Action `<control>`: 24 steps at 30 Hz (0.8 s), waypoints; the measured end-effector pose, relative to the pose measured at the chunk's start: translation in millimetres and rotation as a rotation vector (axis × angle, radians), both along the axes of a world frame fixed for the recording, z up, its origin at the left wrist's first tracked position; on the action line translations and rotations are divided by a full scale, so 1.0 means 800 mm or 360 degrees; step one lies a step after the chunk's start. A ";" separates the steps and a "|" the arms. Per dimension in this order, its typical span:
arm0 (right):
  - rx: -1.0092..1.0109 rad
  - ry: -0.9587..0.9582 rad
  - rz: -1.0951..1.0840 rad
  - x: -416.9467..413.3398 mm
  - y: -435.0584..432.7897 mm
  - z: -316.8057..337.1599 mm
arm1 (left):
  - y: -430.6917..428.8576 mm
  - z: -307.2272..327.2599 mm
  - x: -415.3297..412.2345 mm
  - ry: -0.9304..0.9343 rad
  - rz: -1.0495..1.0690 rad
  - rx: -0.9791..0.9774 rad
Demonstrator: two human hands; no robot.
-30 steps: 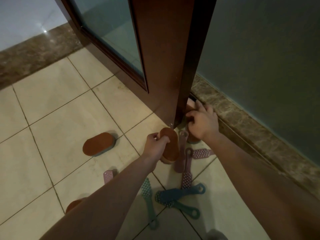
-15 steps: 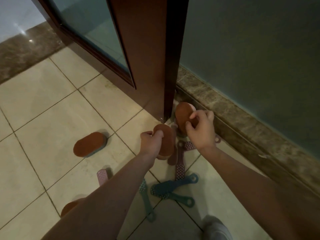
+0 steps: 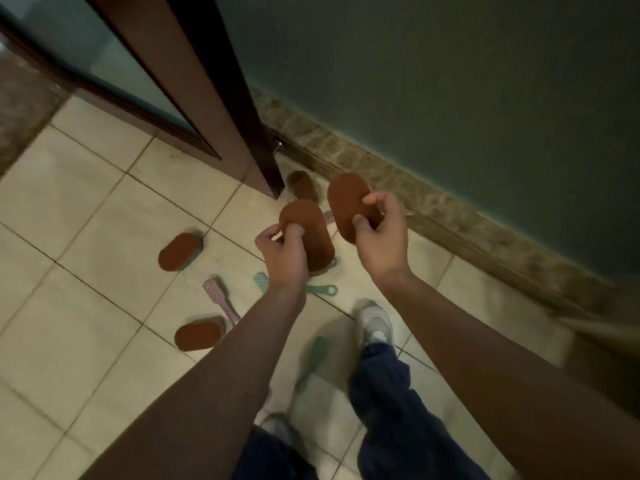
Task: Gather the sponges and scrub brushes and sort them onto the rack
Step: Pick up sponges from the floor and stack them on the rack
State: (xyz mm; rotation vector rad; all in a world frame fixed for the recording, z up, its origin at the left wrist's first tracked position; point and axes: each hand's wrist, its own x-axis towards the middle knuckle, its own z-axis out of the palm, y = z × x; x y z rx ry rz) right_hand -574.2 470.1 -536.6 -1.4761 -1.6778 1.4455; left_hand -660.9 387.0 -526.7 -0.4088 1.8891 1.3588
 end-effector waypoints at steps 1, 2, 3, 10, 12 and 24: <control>-0.0040 0.0024 -0.0058 0.009 -0.004 0.027 | 0.000 0.032 0.005 -0.0007 -0.0020 0.0017; -0.0085 0.0056 -0.0114 0.017 -0.009 0.056 | -0.001 0.064 0.010 -0.0013 -0.0040 0.0030; -0.0119 0.0092 -0.0170 0.025 -0.014 0.087 | -0.002 0.098 0.016 -0.0006 -0.0064 0.0052; -0.0059 0.0219 -0.0417 0.078 -0.067 0.331 | -0.027 0.338 0.057 0.0058 -0.0244 0.0208; -0.0027 0.0257 -0.0464 0.097 -0.085 0.400 | -0.039 0.404 0.068 0.0081 -0.0315 0.0251; 0.0226 0.0274 -0.0776 0.258 -0.143 0.685 | -0.042 0.661 0.213 0.0045 -0.0973 0.0599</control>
